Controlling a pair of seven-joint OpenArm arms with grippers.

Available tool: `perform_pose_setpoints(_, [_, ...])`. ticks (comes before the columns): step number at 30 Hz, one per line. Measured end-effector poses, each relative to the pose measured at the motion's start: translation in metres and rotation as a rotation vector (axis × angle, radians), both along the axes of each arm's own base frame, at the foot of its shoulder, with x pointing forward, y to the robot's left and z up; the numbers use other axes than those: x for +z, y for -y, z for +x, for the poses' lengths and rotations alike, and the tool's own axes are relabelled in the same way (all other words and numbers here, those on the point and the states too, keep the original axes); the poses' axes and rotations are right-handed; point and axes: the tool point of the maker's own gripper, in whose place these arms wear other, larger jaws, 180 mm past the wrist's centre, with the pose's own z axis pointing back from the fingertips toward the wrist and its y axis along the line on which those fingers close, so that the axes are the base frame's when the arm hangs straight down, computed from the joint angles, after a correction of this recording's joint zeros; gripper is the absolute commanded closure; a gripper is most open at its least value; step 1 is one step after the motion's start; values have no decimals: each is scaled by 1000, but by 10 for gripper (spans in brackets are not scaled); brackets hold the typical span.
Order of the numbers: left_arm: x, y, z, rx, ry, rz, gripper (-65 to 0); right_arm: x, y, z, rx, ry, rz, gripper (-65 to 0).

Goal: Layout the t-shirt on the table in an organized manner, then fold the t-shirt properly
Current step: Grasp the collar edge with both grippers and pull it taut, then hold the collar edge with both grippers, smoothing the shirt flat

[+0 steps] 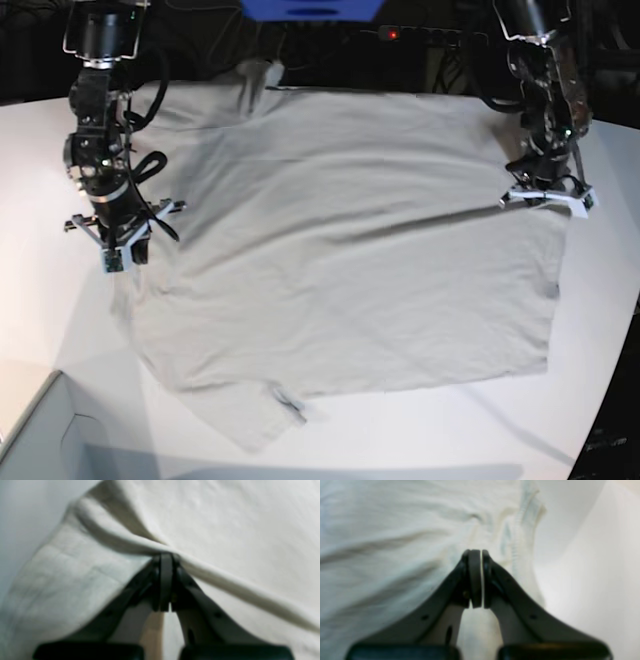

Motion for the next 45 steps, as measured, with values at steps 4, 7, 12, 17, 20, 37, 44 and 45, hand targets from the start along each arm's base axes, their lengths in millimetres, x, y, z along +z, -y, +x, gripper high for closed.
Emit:
perform_pose_setpoints(4, [-2, -21, 28, 8, 18, 70, 0, -3, 3, 2, -11, -36, -4, 0])
perform_pose_setpoints(7, [-2, -32, 49, 32, 32, 76, 0, -7, 4, 1, -14, -50, -1, 0])
perform_pose_setpoints(12, [2, -35, 74, 46, 29, 60, 0, -34, 2, -16, -22, -137, 14, 0])
perform_pose_setpoints(17, [10, -29, 72, 34, 29, 53, 0, -2, 0, -35, 2, -71, -39, 0])
perform_pose_setpoints(20, [12, -28, 58, 19, 26, 71, 0, 19, -10, -55, -11, -60, -48, 0])
perform_pose_setpoints(37, [61, -50, -37, 3, -6, 212, -31, -53, -33, -94, -37, -261, 79, 0])
perform_pose_setpoints(44, [44, -69, -91, 37, -137, 199, -80, -30, -25, -104, -31, -261, 3, 0])
perform_pose_setpoints(45, [45, -64, -88, -8, -122, 193, -81, -19, -25, -107, -31, -236, -8, 0])
